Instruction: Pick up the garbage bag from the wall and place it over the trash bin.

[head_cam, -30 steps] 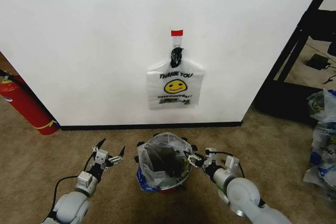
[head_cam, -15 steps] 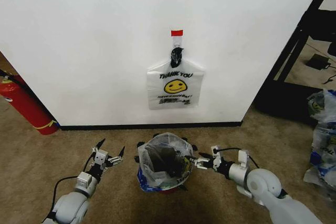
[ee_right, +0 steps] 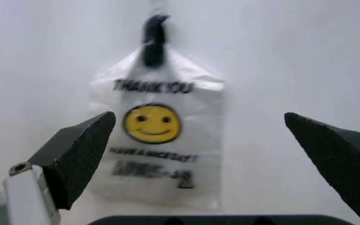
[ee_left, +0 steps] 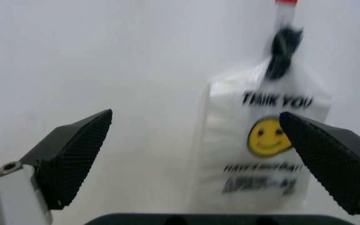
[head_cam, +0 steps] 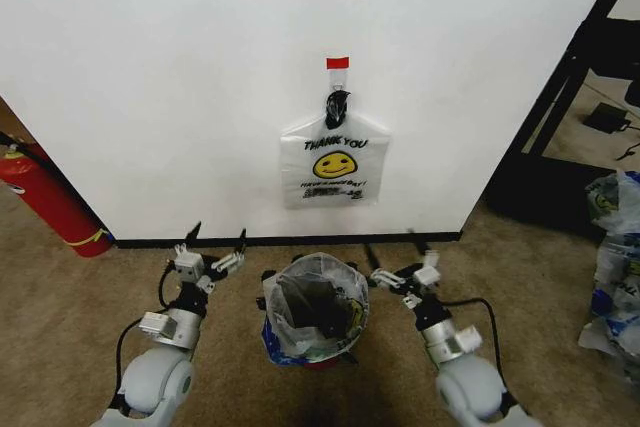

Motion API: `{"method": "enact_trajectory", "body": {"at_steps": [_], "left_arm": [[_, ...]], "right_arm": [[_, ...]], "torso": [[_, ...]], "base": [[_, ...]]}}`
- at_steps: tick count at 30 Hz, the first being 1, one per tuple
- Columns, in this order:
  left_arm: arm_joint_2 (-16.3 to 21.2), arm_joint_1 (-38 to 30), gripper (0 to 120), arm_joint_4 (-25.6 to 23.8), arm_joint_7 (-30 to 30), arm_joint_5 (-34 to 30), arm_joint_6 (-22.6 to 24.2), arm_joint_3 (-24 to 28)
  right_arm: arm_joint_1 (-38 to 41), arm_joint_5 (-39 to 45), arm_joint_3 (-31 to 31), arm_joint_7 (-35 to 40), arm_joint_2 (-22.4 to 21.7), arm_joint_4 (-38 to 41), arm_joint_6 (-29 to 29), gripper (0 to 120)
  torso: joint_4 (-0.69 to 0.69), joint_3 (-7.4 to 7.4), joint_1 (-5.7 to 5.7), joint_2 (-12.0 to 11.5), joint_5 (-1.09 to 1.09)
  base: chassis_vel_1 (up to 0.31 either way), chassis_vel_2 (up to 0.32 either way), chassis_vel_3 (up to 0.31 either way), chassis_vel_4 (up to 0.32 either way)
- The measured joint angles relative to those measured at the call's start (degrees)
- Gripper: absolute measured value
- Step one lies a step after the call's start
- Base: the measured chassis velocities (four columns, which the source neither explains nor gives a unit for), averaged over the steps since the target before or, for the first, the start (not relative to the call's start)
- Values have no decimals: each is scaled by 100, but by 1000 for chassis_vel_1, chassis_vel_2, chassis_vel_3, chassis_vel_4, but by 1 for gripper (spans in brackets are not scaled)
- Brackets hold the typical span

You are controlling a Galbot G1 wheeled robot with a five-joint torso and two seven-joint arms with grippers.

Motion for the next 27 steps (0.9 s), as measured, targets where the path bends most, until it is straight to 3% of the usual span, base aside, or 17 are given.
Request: {"method": "enact_trajectory", "body": {"at_steps": [10, 27], "left_arm": [[-106, 175, 100, -459, 31, 7, 369, -169], [-87, 177, 100, -442, 24, 24, 389, -176]], "right_arm": [[-441, -419, 78, 1046, 451, 977, -966, 100], [-423, -337, 86, 1101, 432, 973, -1003, 100]], "torso": [[1, 1, 0, 0, 1], [1, 1, 0, 0, 2]], "base": [[0, 0, 0, 0], [0, 0, 0, 0]]}}
